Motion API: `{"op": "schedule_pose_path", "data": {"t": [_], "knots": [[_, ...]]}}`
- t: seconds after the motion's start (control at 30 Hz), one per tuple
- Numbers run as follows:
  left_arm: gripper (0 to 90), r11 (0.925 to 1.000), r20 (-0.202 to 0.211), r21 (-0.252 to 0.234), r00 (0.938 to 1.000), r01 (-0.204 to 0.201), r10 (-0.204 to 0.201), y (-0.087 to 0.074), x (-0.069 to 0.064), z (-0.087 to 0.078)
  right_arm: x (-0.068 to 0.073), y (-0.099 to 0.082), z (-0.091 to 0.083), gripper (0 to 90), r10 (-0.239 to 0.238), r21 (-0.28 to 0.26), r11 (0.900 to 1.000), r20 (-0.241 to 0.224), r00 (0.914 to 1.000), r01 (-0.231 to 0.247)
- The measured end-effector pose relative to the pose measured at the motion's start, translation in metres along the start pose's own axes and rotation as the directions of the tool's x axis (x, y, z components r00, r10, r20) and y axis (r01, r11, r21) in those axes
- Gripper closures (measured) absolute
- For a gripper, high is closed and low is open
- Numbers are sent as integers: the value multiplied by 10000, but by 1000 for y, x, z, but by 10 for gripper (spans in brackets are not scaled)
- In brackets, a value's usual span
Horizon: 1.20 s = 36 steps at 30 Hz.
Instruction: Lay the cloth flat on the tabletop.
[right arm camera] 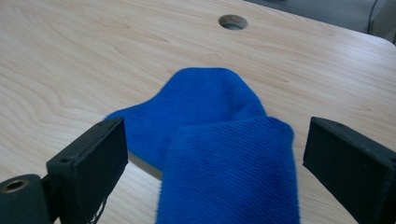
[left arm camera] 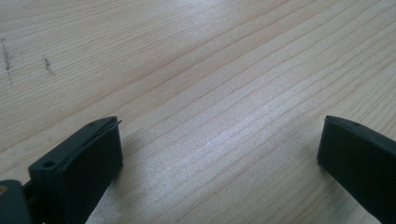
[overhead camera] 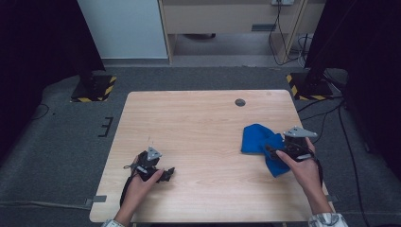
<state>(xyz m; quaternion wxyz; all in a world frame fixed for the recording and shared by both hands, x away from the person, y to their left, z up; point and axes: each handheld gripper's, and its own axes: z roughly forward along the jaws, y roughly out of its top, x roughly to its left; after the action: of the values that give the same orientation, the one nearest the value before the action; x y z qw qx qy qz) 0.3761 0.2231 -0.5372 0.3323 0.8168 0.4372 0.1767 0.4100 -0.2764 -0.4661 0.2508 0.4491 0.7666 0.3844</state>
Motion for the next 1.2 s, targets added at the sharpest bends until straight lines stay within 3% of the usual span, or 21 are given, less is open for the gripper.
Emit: {"op": "schedule_pose_path", "data": {"t": [0.1, 0.33, 0.57, 0.7, 0.83, 0.87, 0.9, 0.93, 1.0, 1.2], "knots": [[0, 10000, -2, -1, 10000, 1, -1, 0, 0, 0, -7, -5, 8, 69, 145, 95, 9998, 154, 9998, -147], [0, 10000, -4, -1, 10000, 3, -3, 0, 0, 0, -8, -15, 38, 77, 175, 781, 9968, -48, 9998, -171], [0, 10000, -3, -3, 10000, 4, -4, 0, 0, 0, 7, -27, 62, 89, -153, 1601, 9868, -440, 9989, 222], [0, 10000, -6, -3, 10000, 3, -3, 0, 0, 0, 11, -31, 67, 100, -395, 1849, 9817, -332, 9987, 449], [0, 10000, -5, -2, 10000, 0, 0, 0, 0, 0, 10, -33, 65, 206, -491, 1715, 9839, -93, 9988, 500], [0, 10000, -6, -4, 10000, 4, -4, 0, 0, 0, 8, -33, 63, 332, -456, 1637, 9855, 45, 9990, 442], [0, 10000, -5, -4, 10000, 3, -3, 0, 0, 0, 7, -34, 62, 410, -478, 1598, 9862, 187, 9987, 443], [0, 10000, -5, -4, 10000, 3, -3, 0, 0, 0, 7, -34, 62, 410, -478, 1598, 9862, 187, 9987, 443], [0, 10000, -6, -2, 10000, 3, -3, 0, 0, 0, 1, -37, 59, 599, -467, 1287, 9909, 555, 9974, 392], [0, 10000, -6, -7, 10000, 4, -4, 0, 0, 0, -4, -37, 55, 677, 18, 998, 9950, 377, 9993, -56]]}}
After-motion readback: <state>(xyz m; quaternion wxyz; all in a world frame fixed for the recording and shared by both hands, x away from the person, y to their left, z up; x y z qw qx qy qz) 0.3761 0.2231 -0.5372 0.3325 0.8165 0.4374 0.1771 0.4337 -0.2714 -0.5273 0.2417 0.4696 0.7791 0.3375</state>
